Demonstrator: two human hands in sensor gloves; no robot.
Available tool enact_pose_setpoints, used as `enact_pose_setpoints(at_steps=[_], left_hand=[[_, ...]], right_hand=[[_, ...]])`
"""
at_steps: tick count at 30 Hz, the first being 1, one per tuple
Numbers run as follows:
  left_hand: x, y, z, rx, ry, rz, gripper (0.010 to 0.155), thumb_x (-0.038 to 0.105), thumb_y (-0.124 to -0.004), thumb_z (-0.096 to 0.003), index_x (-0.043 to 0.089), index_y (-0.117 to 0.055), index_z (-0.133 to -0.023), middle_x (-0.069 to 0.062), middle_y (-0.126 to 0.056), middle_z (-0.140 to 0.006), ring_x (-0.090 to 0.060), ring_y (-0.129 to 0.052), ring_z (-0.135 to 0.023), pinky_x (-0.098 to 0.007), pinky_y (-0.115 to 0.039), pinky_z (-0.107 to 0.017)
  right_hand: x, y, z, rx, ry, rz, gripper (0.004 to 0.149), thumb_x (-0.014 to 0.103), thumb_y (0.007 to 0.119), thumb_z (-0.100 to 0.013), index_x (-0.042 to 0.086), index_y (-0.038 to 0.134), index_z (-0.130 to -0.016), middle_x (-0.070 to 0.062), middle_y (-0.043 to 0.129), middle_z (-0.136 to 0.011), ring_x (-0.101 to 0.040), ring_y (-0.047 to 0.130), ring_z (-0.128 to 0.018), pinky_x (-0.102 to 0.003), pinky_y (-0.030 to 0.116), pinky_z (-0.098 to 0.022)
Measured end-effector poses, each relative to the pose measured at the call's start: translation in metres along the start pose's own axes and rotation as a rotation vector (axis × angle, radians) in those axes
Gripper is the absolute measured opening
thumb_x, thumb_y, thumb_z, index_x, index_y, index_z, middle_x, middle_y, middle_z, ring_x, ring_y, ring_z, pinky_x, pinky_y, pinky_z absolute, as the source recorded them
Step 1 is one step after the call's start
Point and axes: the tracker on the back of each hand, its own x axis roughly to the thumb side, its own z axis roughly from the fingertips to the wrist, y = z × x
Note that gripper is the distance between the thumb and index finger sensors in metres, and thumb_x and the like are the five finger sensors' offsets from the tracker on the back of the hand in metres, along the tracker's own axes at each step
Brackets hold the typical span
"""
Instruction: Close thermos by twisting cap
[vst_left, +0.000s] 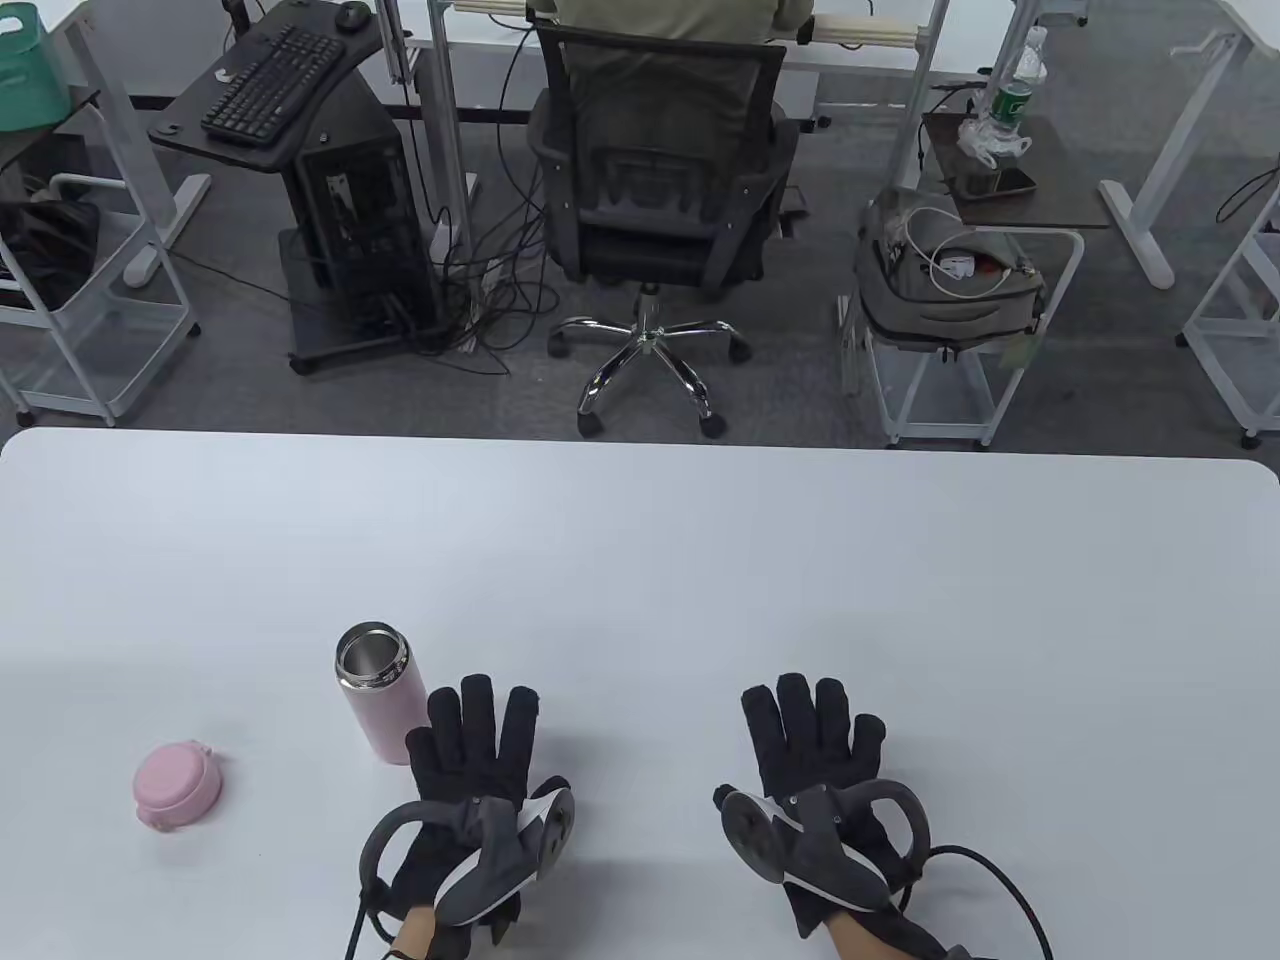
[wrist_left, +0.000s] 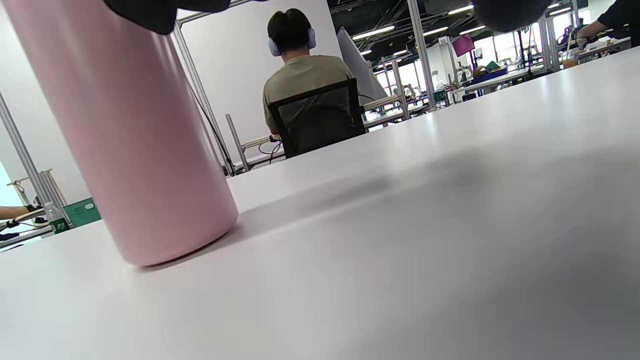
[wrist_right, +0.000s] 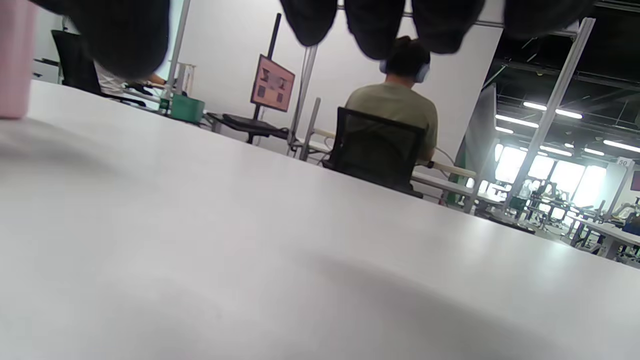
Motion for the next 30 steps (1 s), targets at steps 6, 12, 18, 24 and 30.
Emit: enact_pose_setpoints(at_steps=[6, 12, 18, 24, 30], left_hand=[[-0.008, 0.012, 0.002, 0.065, 0.021, 0.026, 0.096, 0.071, -0.059, -0.0574, 0.017, -0.015, -0.123, -0.033, -0.022, -0.124, -0.063, -0.037, -0.105, -0.069, -0.047, -0.078], [-0.058, 0.049, 0.005, 0.219, 0.190, 0.255, 0.099, 0.074, -0.062, -0.0548, 0.021, -0.014, -0.123, -0.027, -0.023, -0.127, -0.055, -0.038, -0.111, -0.067, -0.049, -0.079], [-0.131, 0.036, 0.007, 0.205, 0.418, 0.655, 0.114, 0.079, -0.069, -0.0497, 0.017, -0.006, -0.122, -0.025, -0.025, -0.129, -0.049, -0.040, -0.115, -0.067, -0.051, -0.079], [-0.158, -0.020, -0.009, 0.023, 0.469, 1.011, 0.124, 0.073, -0.081, -0.0427, 0.008, -0.008, -0.120, -0.028, -0.034, -0.126, -0.043, -0.053, -0.112, -0.064, -0.059, -0.078], [-0.158, -0.038, -0.019, -0.035, 0.468, 1.041, 0.117, 0.069, -0.083, -0.0413, 0.018, -0.016, -0.122, -0.023, -0.038, -0.126, -0.038, -0.055, -0.111, -0.062, -0.060, -0.078]], right_hand=[[0.001, 0.001, 0.000, -0.011, 0.000, 0.003, 0.092, 0.060, 0.068, -0.058, -0.001, 0.035, -0.120, -0.039, 0.042, -0.118, -0.071, 0.044, -0.099, -0.084, 0.047, -0.060], [-0.001, -0.001, 0.000, -0.034, 0.005, -0.009, 0.092, 0.060, 0.067, -0.058, 0.000, 0.036, -0.120, -0.039, 0.042, -0.118, -0.071, 0.045, -0.099, -0.084, 0.047, -0.060], [-0.003, 0.000, -0.001, -0.033, 0.010, -0.029, 0.091, 0.060, 0.067, -0.058, 0.000, 0.036, -0.120, -0.039, 0.043, -0.118, -0.071, 0.045, -0.099, -0.084, 0.047, -0.060], [-0.003, 0.004, -0.004, -0.015, 0.010, -0.041, 0.090, 0.059, 0.067, -0.058, 0.000, 0.036, -0.120, -0.039, 0.043, -0.118, -0.070, 0.045, -0.099, -0.083, 0.047, -0.060], [-0.005, 0.009, -0.006, 0.003, 0.016, -0.054, 0.090, 0.059, 0.067, -0.058, 0.001, 0.036, -0.120, -0.038, 0.044, -0.118, -0.070, 0.046, -0.099, -0.083, 0.048, -0.060]])
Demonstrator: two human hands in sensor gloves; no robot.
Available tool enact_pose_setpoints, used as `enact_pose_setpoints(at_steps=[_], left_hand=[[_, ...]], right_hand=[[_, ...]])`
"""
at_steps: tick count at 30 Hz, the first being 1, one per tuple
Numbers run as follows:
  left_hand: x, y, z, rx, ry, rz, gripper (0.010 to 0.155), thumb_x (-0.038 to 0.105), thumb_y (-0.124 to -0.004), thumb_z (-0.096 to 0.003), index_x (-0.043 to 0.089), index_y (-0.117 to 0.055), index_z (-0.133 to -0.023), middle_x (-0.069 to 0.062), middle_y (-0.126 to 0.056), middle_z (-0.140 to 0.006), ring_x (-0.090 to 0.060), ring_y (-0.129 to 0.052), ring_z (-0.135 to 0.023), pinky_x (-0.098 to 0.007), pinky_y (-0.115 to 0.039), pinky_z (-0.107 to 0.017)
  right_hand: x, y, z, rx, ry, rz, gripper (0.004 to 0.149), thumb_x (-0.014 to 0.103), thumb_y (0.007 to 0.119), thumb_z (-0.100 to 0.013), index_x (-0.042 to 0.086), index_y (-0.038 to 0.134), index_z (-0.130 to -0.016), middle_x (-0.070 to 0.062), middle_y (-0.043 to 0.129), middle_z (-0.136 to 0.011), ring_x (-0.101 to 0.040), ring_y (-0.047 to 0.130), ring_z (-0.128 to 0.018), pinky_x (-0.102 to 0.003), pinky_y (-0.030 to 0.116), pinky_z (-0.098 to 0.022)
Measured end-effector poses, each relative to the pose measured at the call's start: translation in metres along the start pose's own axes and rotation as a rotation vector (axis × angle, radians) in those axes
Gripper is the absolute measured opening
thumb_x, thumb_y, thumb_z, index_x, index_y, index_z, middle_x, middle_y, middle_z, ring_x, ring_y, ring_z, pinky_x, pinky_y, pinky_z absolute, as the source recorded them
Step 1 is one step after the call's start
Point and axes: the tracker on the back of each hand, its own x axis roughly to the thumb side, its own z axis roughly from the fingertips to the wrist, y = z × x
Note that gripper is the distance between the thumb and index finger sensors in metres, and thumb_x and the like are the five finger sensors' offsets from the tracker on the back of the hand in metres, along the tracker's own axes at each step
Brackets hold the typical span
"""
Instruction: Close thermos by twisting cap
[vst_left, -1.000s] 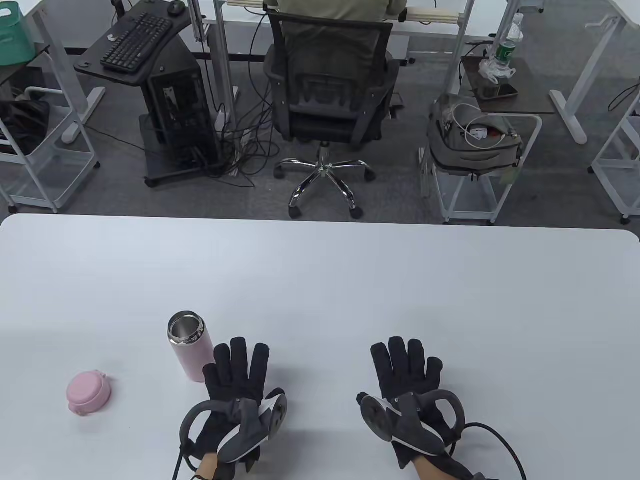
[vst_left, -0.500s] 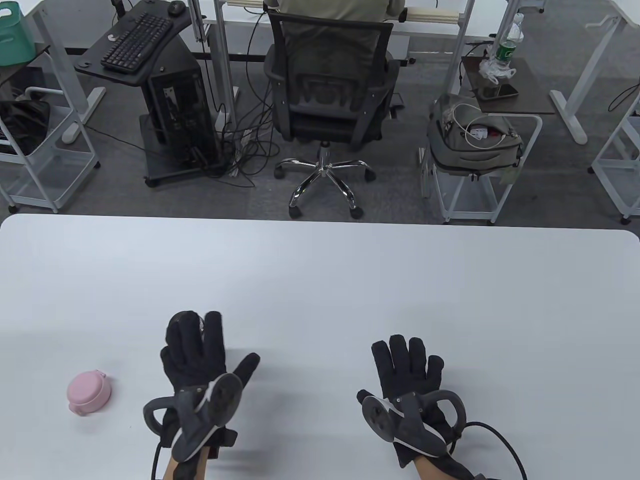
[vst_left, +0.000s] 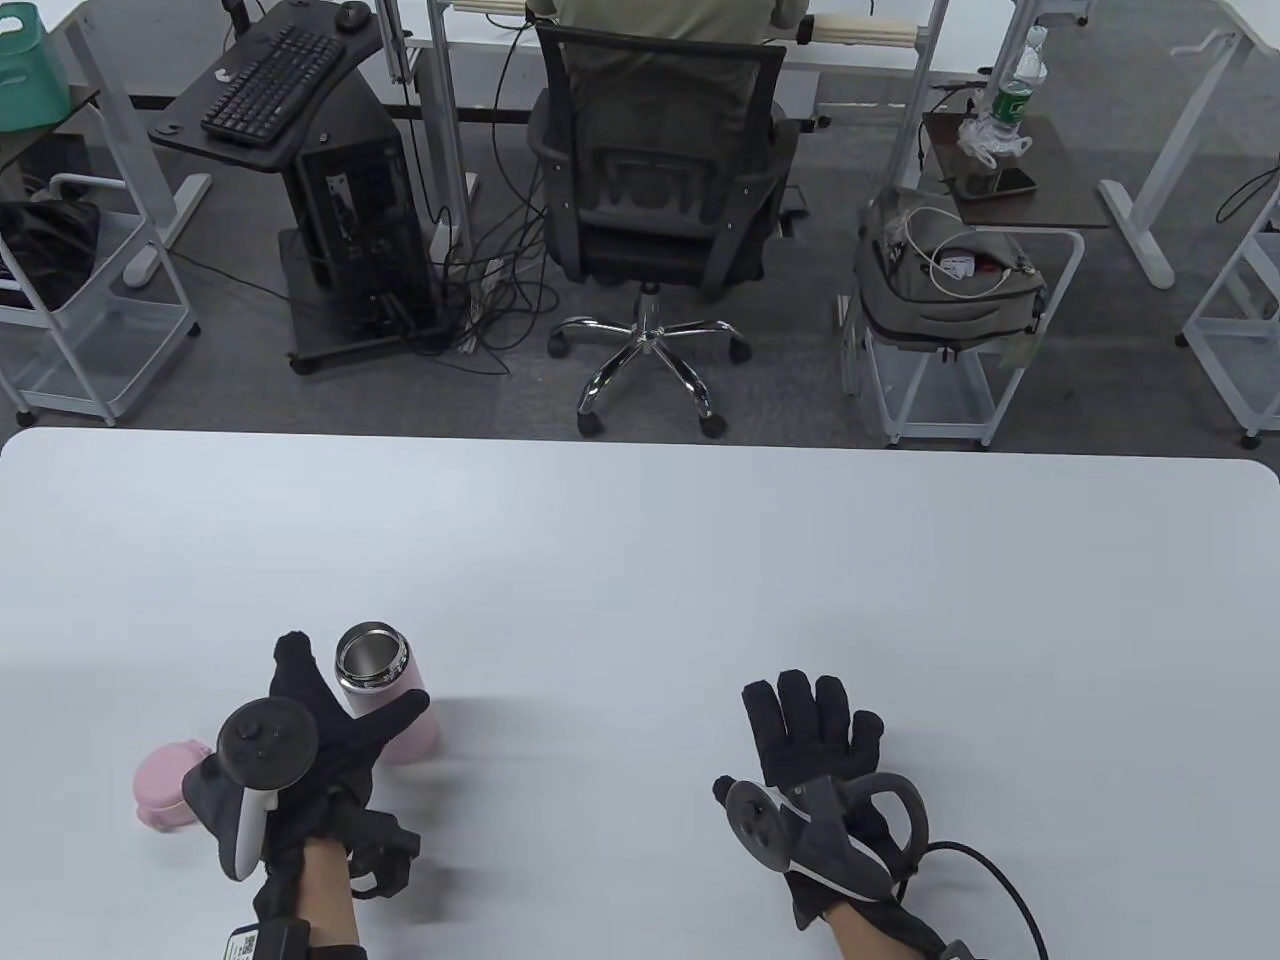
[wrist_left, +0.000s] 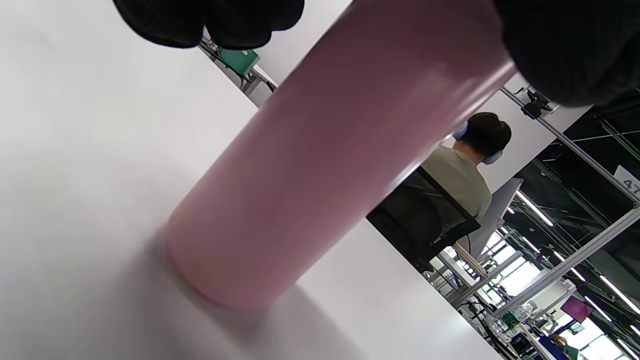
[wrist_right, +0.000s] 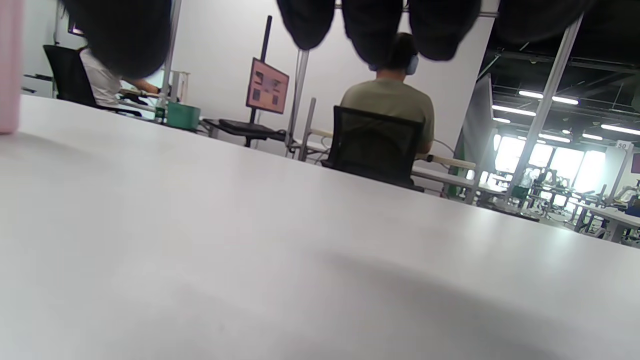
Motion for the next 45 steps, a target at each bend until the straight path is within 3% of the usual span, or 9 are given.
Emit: enact_pose_setpoints(at_steps=[12, 20, 27, 35, 40, 41, 45], left_hand=[[0.004, -0.014, -0.006, 0.003, 0.025, -0.031, 0.108, 0.067, -0.084, -0.0344, 0.024, -0.032, -0.119, -0.007, -0.052, -0.121, -0.031, -0.067, -0.107, -0.050, -0.069, -0.078], [0.009, -0.016, -0.003, 0.066, 0.001, -0.039, 0.111, 0.066, -0.087, -0.0323, 0.025, -0.030, -0.119, -0.008, -0.056, -0.117, -0.029, -0.073, -0.100, -0.040, -0.076, -0.076], [0.036, -0.008, 0.009, 0.111, -0.123, -0.033, 0.113, 0.068, -0.088, -0.0301, 0.023, -0.032, -0.118, -0.011, -0.061, -0.114, -0.031, -0.077, -0.096, -0.040, -0.079, -0.073], [0.095, -0.017, 0.035, 0.010, -0.335, 0.003, 0.113, 0.066, -0.089, -0.0297, 0.023, -0.035, -0.118, -0.015, -0.065, -0.111, -0.034, -0.081, -0.091, -0.038, -0.084, -0.067], [0.124, -0.034, 0.057, -0.058, -0.430, 0.023, 0.111, 0.065, -0.091, -0.0298, 0.020, -0.040, -0.117, -0.014, -0.066, -0.109, -0.034, -0.083, -0.090, -0.038, -0.087, -0.065], [0.130, -0.037, 0.062, -0.075, -0.450, 0.027, 0.110, 0.065, -0.091, -0.0301, 0.020, -0.041, -0.117, -0.022, -0.067, -0.107, -0.034, -0.083, -0.090, -0.037, -0.087, -0.065], [0.146, -0.047, 0.077, -0.118, -0.515, 0.022, 0.109, 0.066, -0.090, -0.0316, 0.018, -0.042, -0.117, -0.021, -0.068, -0.106, -0.033, -0.083, -0.089, -0.036, -0.088, -0.064]], right_hand=[[0.001, -0.002, 0.001, 0.008, -0.009, -0.003, 0.090, 0.059, 0.068, -0.058, 0.001, 0.037, -0.119, -0.038, 0.045, -0.118, -0.069, 0.047, -0.100, -0.083, 0.048, -0.060], [0.001, -0.002, 0.001, 0.037, -0.012, -0.015, 0.095, 0.061, 0.070, -0.055, -0.001, 0.038, -0.119, -0.038, 0.044, -0.117, -0.071, 0.046, -0.099, -0.083, 0.048, -0.060], [0.002, -0.007, 0.001, 0.026, -0.031, -0.059, 0.105, 0.064, 0.073, -0.051, -0.005, 0.032, -0.119, -0.041, 0.041, -0.117, -0.071, 0.046, -0.099, -0.083, 0.048, -0.061], [0.030, -0.037, -0.022, -0.021, -0.141, -0.492, 0.119, 0.065, 0.076, -0.046, -0.011, 0.021, -0.118, -0.044, 0.038, -0.116, -0.072, 0.048, -0.098, -0.080, 0.050, -0.063], [0.051, -0.027, -0.033, -0.016, -0.177, -0.774, 0.118, 0.064, 0.076, -0.046, -0.012, 0.017, -0.115, -0.044, 0.032, -0.116, -0.070, 0.046, -0.099, -0.078, 0.049, -0.065], [0.052, -0.023, -0.033, -0.027, -0.174, -0.819, 0.116, 0.063, 0.076, -0.047, -0.011, 0.017, -0.115, -0.043, 0.032, -0.116, -0.068, 0.046, -0.099, -0.077, 0.049, -0.065], [0.048, -0.016, -0.030, -0.124, -0.144, -0.932, 0.111, 0.063, 0.071, -0.046, -0.008, 0.017, -0.112, -0.036, 0.033, -0.116, -0.061, 0.050, -0.101, -0.072, 0.051, -0.067]])
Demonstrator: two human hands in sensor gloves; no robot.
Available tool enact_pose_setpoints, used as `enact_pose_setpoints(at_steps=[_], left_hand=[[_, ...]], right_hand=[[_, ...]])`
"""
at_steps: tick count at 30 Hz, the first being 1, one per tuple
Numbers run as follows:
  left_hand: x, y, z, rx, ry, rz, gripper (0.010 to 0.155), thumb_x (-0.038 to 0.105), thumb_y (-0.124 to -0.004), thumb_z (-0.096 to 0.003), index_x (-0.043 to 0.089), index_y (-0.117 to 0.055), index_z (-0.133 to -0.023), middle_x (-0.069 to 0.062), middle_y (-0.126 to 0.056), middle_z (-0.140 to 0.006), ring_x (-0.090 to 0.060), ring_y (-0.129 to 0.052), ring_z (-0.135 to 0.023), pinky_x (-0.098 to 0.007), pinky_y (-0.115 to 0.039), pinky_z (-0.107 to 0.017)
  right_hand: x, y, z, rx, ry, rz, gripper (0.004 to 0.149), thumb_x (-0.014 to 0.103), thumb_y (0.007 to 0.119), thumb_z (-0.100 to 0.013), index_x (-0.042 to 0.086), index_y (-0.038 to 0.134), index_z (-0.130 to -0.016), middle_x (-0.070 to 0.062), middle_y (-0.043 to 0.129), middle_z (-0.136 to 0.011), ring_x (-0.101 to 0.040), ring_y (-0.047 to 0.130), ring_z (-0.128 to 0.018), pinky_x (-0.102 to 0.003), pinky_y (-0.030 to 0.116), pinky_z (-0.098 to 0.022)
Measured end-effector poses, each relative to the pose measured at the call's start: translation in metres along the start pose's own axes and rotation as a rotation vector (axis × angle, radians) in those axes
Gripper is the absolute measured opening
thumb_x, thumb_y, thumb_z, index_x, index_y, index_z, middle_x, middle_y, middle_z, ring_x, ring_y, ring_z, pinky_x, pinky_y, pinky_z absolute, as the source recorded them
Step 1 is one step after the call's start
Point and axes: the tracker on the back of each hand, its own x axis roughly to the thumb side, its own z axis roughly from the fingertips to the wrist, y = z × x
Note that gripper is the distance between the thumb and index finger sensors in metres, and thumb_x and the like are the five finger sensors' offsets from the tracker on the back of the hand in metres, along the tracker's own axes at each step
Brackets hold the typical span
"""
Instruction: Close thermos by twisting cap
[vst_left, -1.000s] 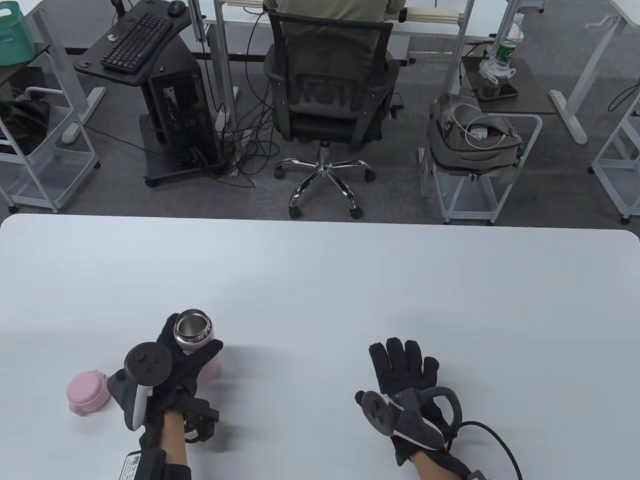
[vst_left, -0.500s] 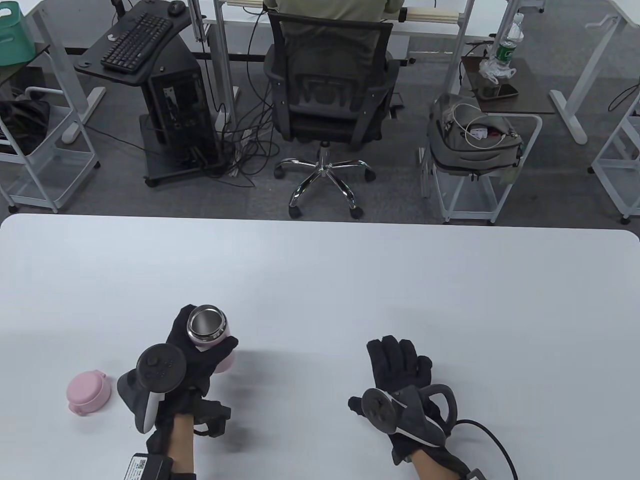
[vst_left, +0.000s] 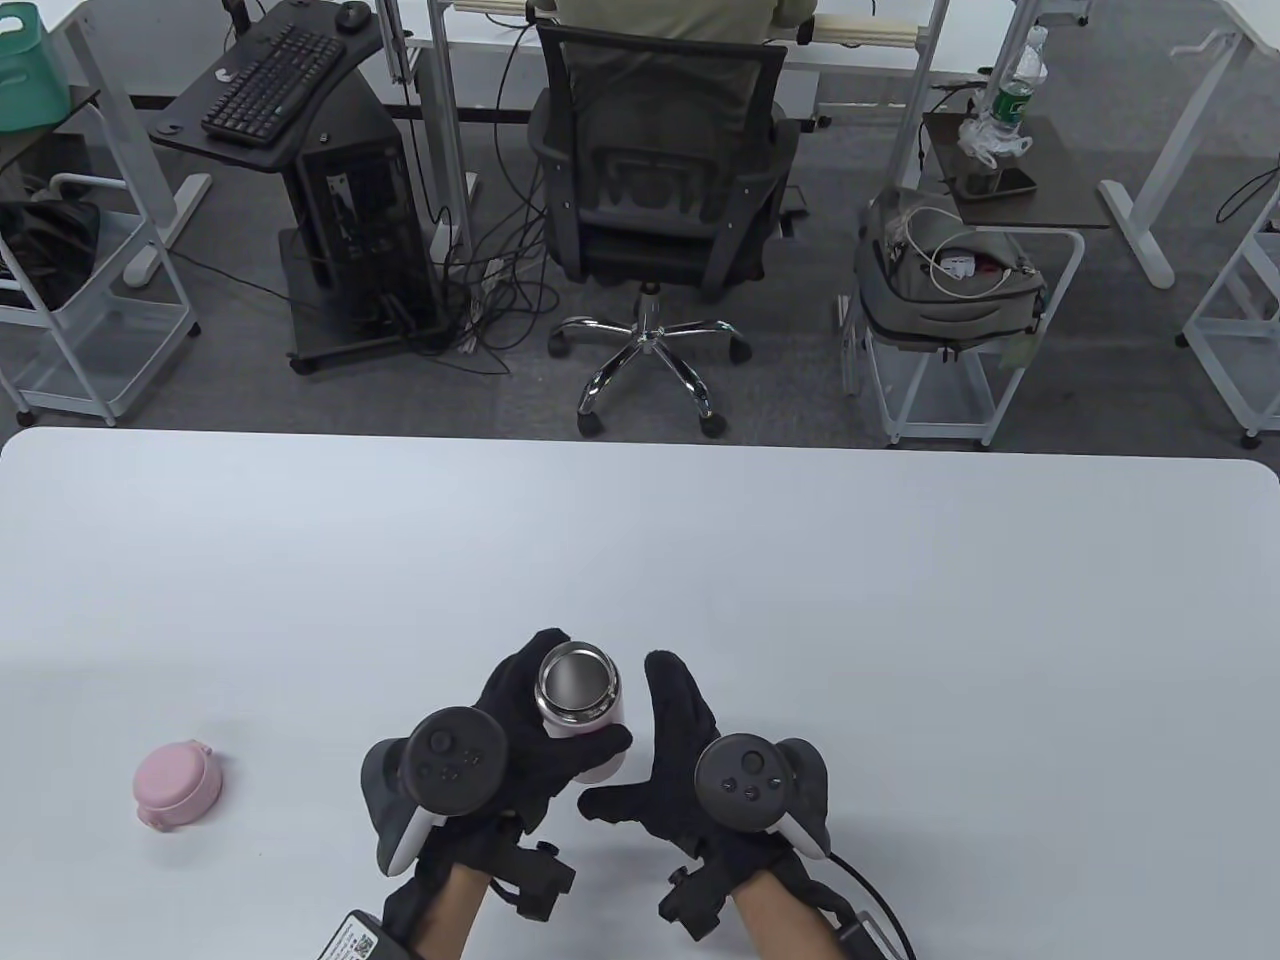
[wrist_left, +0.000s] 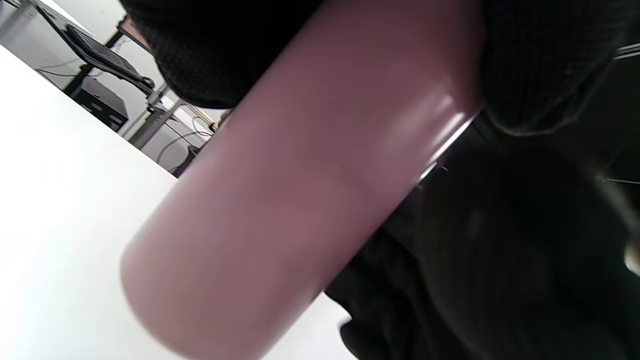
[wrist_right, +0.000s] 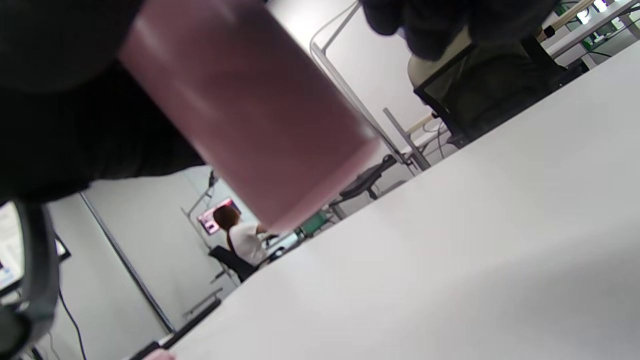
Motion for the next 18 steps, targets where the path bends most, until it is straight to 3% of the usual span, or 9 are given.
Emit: enact_pose_setpoints(at_steps=[1, 6, 12, 18], left_hand=[[0.004, -0.002, 0.001, -0.005, -0.010, -0.003, 0.111, 0.067, -0.089, -0.0318, 0.017, -0.038, -0.118, -0.012, -0.068, -0.107, -0.033, -0.084, -0.089, -0.035, -0.088, -0.064], [0.019, -0.013, 0.007, -0.018, -0.056, -0.038, 0.110, 0.068, -0.088, -0.0330, 0.016, -0.039, -0.117, -0.014, -0.070, -0.106, -0.032, -0.086, -0.087, -0.032, -0.089, -0.063], [0.023, -0.020, 0.009, -0.029, -0.065, -0.059, 0.112, 0.068, -0.088, -0.0314, 0.015, -0.040, -0.117, -0.015, -0.071, -0.104, -0.032, -0.087, -0.085, -0.033, -0.089, -0.062], [0.024, -0.022, 0.008, -0.052, -0.071, -0.074, 0.109, 0.067, -0.086, -0.0358, 0.012, -0.039, -0.118, -0.013, -0.068, -0.106, -0.034, -0.084, -0.086, -0.038, -0.084, -0.064]], right_hand=[[-0.002, 0.000, 0.002, -0.031, -0.013, -0.010, 0.111, 0.063, 0.070, -0.045, -0.007, 0.016, -0.112, -0.034, 0.033, -0.116, -0.058, 0.051, -0.102, -0.070, 0.052, -0.068], [-0.007, 0.003, 0.006, -0.072, -0.033, -0.067, 0.115, 0.065, 0.070, -0.038, 0.000, 0.008, -0.110, -0.033, 0.029, -0.115, -0.057, 0.048, -0.101, -0.065, 0.055, -0.069], [-0.010, 0.009, 0.010, -0.176, -0.021, -0.139, 0.119, 0.063, 0.079, -0.029, -0.003, 0.023, -0.110, -0.032, 0.040, -0.111, -0.053, 0.057, -0.098, -0.059, 0.067, -0.065], [-0.011, 0.015, 0.011, -0.167, 0.010, -0.218, 0.120, 0.062, 0.083, -0.024, -0.001, 0.024, -0.108, -0.032, 0.040, -0.108, -0.053, 0.055, -0.097, -0.060, 0.066, -0.064]])
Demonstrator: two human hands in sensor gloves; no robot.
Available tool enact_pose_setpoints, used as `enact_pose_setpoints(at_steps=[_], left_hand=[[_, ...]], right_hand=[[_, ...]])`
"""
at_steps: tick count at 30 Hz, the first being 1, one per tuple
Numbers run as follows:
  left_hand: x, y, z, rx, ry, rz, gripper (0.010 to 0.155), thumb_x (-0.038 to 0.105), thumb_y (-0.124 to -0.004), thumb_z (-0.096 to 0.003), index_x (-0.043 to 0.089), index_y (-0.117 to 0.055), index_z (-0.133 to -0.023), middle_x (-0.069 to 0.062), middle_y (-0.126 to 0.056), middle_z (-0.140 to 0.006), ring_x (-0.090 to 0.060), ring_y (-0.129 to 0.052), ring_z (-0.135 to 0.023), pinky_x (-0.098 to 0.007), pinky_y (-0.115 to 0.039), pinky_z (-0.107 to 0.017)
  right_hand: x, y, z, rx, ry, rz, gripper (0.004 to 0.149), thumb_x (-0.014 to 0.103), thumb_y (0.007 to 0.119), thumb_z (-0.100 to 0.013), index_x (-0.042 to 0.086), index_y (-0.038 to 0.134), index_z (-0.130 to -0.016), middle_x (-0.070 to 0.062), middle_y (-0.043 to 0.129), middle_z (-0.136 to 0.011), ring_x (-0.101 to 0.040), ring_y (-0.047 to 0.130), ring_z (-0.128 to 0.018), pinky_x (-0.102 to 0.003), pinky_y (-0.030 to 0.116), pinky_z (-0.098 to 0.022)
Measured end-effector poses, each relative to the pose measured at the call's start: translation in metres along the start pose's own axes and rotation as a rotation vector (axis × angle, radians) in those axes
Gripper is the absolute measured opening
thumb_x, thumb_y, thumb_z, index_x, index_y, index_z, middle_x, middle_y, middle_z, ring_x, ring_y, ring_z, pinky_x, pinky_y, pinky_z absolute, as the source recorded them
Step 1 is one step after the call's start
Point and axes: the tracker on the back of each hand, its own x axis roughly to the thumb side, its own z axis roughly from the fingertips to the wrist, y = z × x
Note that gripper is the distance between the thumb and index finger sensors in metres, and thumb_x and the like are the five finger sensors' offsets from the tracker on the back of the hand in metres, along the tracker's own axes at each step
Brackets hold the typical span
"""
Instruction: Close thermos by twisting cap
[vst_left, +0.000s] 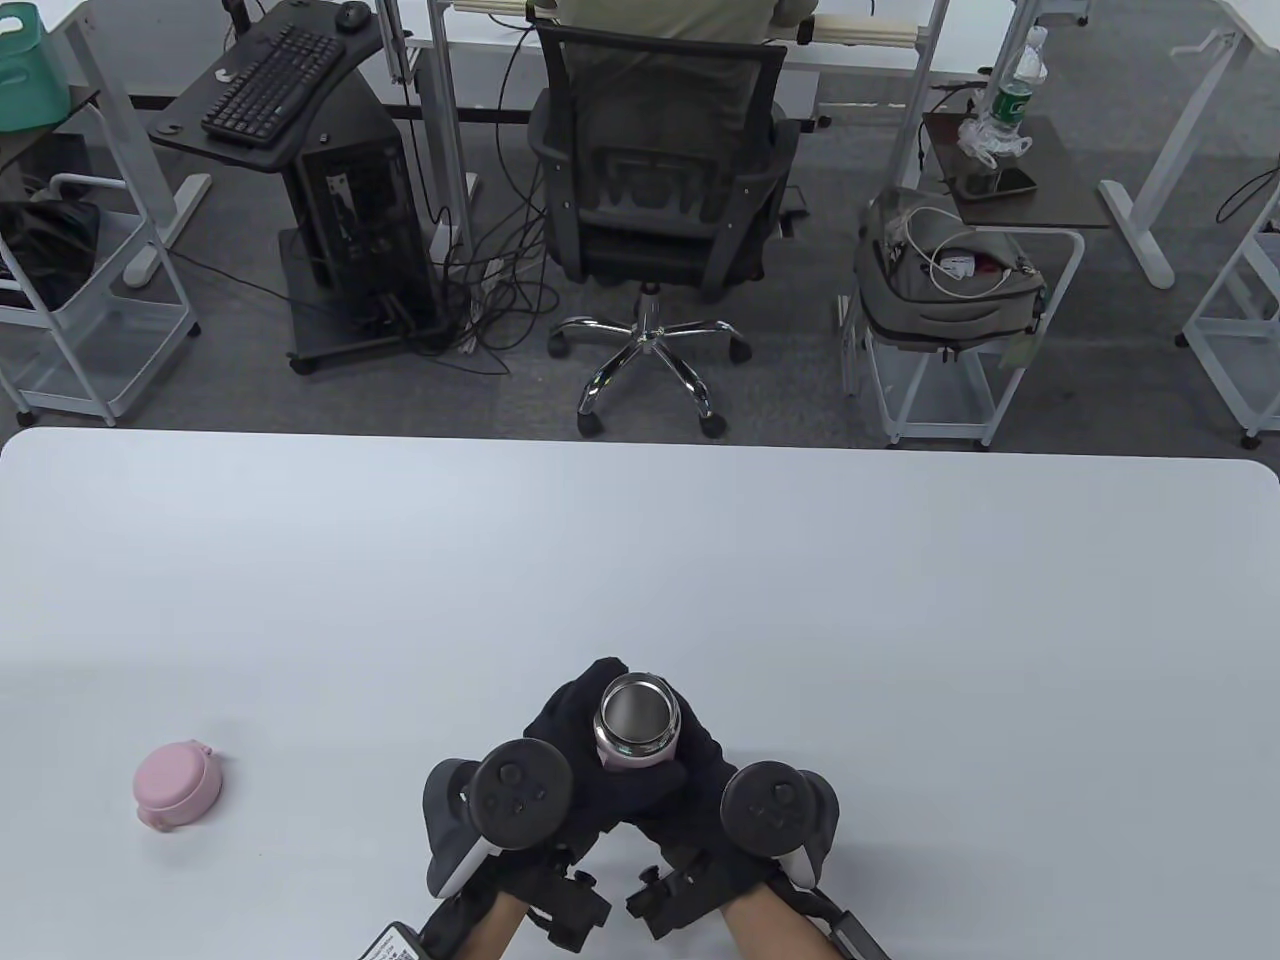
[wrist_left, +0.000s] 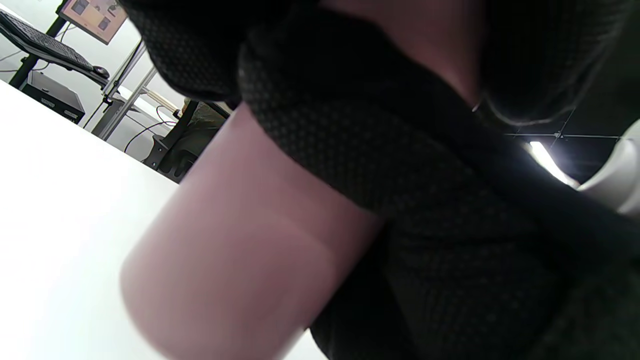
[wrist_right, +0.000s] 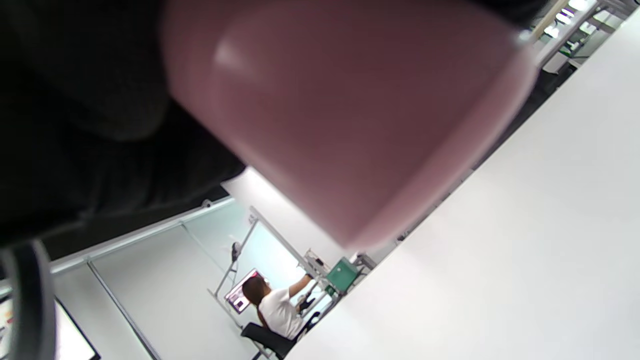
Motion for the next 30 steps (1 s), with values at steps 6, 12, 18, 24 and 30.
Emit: enact_pose_setpoints(at_steps=[6, 12, 18, 24, 30], left_hand=[[-0.004, 0.004, -0.003, -0.095, -0.047, 0.085, 0.098, 0.065, -0.082, -0.0510, 0.012, -0.037, -0.119, -0.022, -0.061, -0.115, -0.035, -0.080, -0.095, -0.048, -0.077, -0.071], [-0.022, 0.028, -0.002, -0.005, -0.047, -0.142, 0.106, 0.076, -0.075, -0.0478, 0.020, -0.028, -0.124, -0.025, -0.047, -0.126, -0.049, -0.061, -0.111, -0.068, -0.062, -0.074], [-0.084, 0.051, -0.003, 0.115, 0.391, -0.871, 0.098, 0.074, -0.066, -0.0549, 0.017, -0.028, -0.125, -0.030, -0.045, -0.125, -0.053, -0.060, -0.109, -0.069, -0.062, -0.073], [-0.183, 0.082, 0.004, -0.042, 0.829, -0.948, 0.094, 0.071, -0.066, -0.0569, 0.020, -0.026, -0.125, -0.030, -0.038, -0.126, -0.055, -0.053, -0.110, -0.069, -0.058, -0.075], [-0.251, 0.096, 0.028, -0.228, 1.101, -0.879, 0.097, 0.075, -0.058, -0.0563, 0.020, -0.016, -0.124, -0.031, -0.029, -0.127, -0.063, -0.051, -0.107, -0.070, -0.057, -0.074]], right_hand=[[-0.005, -0.004, 0.000, -0.009, 0.044, -0.022, 0.122, 0.061, 0.084, -0.023, -0.002, 0.023, -0.108, -0.034, 0.039, -0.107, -0.054, 0.053, -0.096, -0.062, 0.064, -0.063], [-0.017, -0.019, 0.001, -0.048, 0.076, 0.060, 0.121, 0.060, 0.084, -0.024, -0.003, 0.024, -0.108, -0.035, 0.039, -0.107, -0.056, 0.053, -0.095, -0.063, 0.064, -0.062], [-0.022, -0.030, 0.001, -0.062, 0.074, 0.126, 0.121, 0.060, 0.084, -0.025, -0.003, 0.024, -0.108, -0.036, 0.039, -0.107, -0.057, 0.053, -0.095, -0.064, 0.063, -0.062], [-0.020, -0.032, -0.001, -0.049, 0.049, 0.124, 0.120, 0.060, 0.084, -0.025, -0.003, 0.024, -0.108, -0.036, 0.039, -0.107, -0.057, 0.053, -0.095, -0.064, 0.063, -0.062], [-0.016, -0.028, -0.001, -0.023, 0.033, 0.114, 0.120, 0.060, 0.084, -0.026, -0.003, 0.024, -0.109, -0.036, 0.039, -0.107, -0.057, 0.053, -0.095, -0.064, 0.063, -0.062]])
